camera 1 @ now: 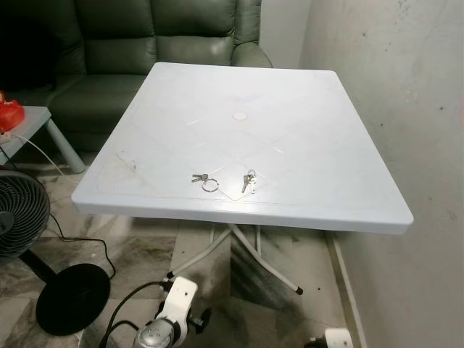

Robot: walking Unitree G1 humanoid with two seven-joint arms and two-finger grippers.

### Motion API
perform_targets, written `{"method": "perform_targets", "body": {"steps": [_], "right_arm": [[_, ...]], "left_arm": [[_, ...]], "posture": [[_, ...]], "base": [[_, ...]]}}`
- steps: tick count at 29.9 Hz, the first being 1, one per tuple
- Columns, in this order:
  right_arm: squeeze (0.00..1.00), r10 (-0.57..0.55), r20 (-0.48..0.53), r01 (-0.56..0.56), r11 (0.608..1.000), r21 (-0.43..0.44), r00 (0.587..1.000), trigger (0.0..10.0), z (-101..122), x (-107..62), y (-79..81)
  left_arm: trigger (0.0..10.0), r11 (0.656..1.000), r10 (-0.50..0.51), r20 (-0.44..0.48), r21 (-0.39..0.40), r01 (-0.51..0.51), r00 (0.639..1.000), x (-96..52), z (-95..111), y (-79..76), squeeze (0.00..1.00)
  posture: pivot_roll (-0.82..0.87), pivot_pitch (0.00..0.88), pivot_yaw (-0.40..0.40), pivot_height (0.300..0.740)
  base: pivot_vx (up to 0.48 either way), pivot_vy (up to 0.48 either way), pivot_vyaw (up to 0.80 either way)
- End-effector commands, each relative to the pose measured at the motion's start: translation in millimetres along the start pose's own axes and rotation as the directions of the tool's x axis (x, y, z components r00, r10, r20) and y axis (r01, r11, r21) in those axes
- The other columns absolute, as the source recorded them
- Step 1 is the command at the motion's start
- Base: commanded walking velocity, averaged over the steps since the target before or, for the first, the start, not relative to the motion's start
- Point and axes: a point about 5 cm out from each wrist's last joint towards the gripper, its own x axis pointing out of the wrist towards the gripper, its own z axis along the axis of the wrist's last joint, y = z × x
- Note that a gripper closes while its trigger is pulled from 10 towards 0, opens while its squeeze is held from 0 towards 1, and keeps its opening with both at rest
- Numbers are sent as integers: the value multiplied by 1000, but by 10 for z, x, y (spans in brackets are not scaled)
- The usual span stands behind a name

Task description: Hang keys on a hook

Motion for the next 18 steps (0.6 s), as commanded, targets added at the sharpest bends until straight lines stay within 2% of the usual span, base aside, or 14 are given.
{"method": "perform_targets", "body": {"steps": [1,3,5,10,11,18], "right_arm": [[0,36,60,-34,999,-41,998,10000,123,32,19],[0,68,101,-61,996,-68,993,10000,200,47,40],[0,138,165,-117,984,-131,977,10000,318,59,93],[0,189,231,-149,973,-178,955,10000,440,62,120],[0,221,286,-170,966,-194,933,10000,543,59,131],[0,316,448,-223,943,-249,836,10000,907,10,157]], "left_arm": [[10000,999,-25,56,47,22,998,10,112,36,0],[10000,996,-51,91,74,45,994,18,176,26,0],[10000,988,-108,150,123,90,983,23,281,7,0],[10000,978,-161,205,164,128,965,16,382,3,0],[10000,971,-189,249,189,144,950,4,463,18,0],[10000,955,-257,382,242,172,888,-38,740,56,0]], "posture": [[-41,0,7,740],[-42,0,10,740],[-42,0,14,740],[-40,0,18,740],[-40,0,21,740],[-31,0,25,740]], "base": [[0,0,0],[0,0,0],[0,0,0],[0,0,0],[0,0,0],[0,0,0]]}}
